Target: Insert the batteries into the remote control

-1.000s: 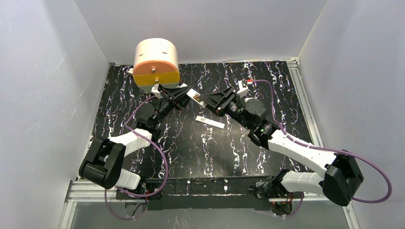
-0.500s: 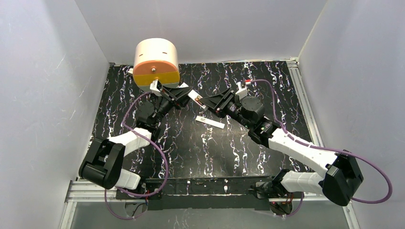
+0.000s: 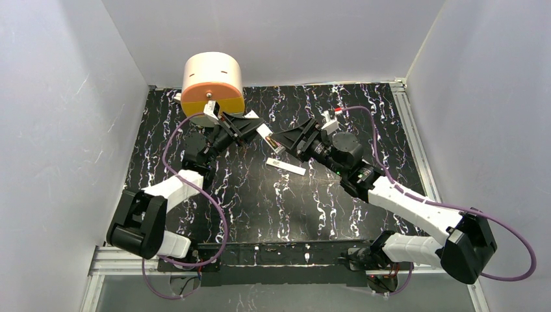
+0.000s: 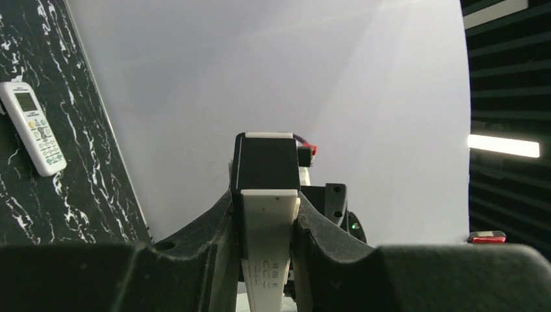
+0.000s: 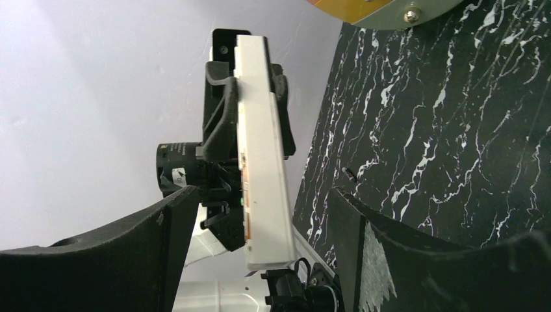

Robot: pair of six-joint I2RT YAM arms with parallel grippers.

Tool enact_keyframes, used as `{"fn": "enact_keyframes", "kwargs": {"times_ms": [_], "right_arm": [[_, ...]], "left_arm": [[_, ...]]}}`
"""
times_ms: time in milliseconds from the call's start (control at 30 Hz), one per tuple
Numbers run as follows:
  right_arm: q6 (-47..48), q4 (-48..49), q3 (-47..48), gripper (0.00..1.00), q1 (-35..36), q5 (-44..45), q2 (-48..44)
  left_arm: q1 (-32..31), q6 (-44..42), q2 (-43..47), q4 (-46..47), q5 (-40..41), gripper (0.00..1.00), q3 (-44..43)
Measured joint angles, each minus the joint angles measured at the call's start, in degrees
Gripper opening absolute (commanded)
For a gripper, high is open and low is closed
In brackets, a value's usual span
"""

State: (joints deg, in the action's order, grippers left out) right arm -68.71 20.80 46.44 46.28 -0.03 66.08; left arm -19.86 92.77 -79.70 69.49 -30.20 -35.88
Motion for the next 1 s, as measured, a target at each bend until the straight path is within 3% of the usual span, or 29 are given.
{"fn": "enact_keyframes", "kwargs": {"times_ms": [133, 300, 700, 1000], "right_arm": [[1.44, 1.6, 0.0, 0.8, -0.59, -3.02, -0.04], [5.29, 1.33, 0.13, 0.9, -0.96, -5.18, -0.02], [40.39, -25.22, 24.13, 0.86, 0.74, -4.33, 10.1], [55.56, -38.64, 31.85, 0.78, 8.55, 3.56, 16.31]], "left_arm": [[0.17, -2.19, 0.79, -2.05, -1.38, 0.0, -0.07], [0.26, -4.22, 1.49, -3.98, -2.29, 0.0, -0.17], [0.48, -14.64, 9.75, -22.82, -2.1, 0.0, -0.2], [0.68, -18.58, 10.16, -32.57, -1.51, 0.0, -0.92]]}}
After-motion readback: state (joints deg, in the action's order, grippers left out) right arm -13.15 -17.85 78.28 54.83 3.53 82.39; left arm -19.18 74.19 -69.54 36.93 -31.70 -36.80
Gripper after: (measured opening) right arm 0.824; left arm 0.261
